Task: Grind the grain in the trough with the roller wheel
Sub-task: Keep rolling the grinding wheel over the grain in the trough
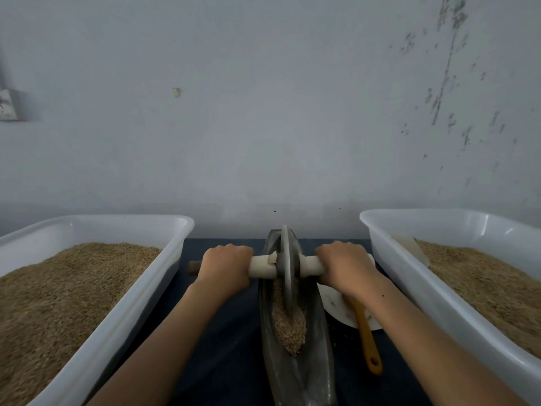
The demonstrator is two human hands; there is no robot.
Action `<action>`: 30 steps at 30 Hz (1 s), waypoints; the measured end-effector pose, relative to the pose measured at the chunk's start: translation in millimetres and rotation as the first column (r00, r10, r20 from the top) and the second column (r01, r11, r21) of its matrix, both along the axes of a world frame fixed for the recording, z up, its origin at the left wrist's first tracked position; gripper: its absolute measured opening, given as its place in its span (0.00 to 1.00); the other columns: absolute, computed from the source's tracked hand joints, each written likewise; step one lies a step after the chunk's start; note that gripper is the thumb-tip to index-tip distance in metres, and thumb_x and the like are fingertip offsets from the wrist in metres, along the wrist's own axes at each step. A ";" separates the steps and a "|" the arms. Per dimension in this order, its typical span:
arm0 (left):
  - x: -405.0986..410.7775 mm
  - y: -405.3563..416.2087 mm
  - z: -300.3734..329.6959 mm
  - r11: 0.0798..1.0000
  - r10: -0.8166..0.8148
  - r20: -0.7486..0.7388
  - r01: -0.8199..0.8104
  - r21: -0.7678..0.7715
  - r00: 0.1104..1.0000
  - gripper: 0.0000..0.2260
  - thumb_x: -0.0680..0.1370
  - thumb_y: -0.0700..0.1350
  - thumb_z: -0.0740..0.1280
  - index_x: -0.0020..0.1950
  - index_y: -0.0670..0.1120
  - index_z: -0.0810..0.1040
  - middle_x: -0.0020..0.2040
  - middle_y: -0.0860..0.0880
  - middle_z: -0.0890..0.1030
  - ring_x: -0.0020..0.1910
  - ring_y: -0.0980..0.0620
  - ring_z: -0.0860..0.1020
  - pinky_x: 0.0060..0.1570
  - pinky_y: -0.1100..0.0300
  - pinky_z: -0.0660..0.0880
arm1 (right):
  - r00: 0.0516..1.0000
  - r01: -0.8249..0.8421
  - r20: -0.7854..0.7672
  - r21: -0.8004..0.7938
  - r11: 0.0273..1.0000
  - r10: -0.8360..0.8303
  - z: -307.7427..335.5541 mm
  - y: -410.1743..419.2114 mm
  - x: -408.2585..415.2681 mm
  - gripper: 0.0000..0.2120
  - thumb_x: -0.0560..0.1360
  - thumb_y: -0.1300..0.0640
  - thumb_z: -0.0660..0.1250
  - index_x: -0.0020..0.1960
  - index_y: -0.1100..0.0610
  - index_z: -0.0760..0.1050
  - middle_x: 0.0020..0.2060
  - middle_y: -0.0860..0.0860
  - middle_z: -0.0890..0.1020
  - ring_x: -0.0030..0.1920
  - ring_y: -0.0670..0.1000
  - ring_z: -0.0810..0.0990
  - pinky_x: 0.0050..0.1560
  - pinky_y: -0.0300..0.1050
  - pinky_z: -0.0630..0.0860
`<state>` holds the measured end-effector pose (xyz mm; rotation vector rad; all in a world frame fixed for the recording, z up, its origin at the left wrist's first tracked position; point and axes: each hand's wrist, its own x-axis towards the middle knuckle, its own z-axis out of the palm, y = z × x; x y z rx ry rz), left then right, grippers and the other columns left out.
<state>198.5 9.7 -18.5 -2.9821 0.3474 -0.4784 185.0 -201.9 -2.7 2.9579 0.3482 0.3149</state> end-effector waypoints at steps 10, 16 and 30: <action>-4.7 0.8 11.7 0.999 0.011 -0.303 0.001 0.039 0.953 0.17 0.71 0.49 0.71 0.59 0.48 0.75 0.48 0.50 0.78 0.43 0.51 0.74 0.43 0.57 0.70 | 0.951 0.014 -0.309 -0.001 1.000 -0.013 6.3 -5.0 0.5 0.20 0.71 0.53 0.71 0.62 0.54 0.74 0.48 0.51 0.79 0.45 0.50 0.78 0.41 0.41 0.71; 0.6 -1.8 3.3 1.000 0.007 -0.033 -0.006 0.024 0.999 0.12 0.74 0.50 0.65 0.56 0.51 0.74 0.50 0.50 0.79 0.48 0.49 0.77 0.43 0.57 0.67 | 0.995 0.004 -0.099 0.016 1.000 -0.003 2.2 -2.3 2.6 0.11 0.74 0.54 0.66 0.56 0.54 0.75 0.48 0.50 0.80 0.43 0.51 0.77 0.41 0.43 0.68; -4.2 1.6 12.9 0.998 0.016 -0.342 0.004 0.058 0.939 0.20 0.71 0.51 0.71 0.61 0.49 0.74 0.52 0.49 0.79 0.46 0.51 0.75 0.44 0.57 0.69 | 0.943 0.007 -0.333 0.032 0.999 0.004 4.8 -5.8 2.5 0.18 0.71 0.54 0.71 0.59 0.55 0.75 0.44 0.50 0.78 0.43 0.49 0.78 0.38 0.40 0.71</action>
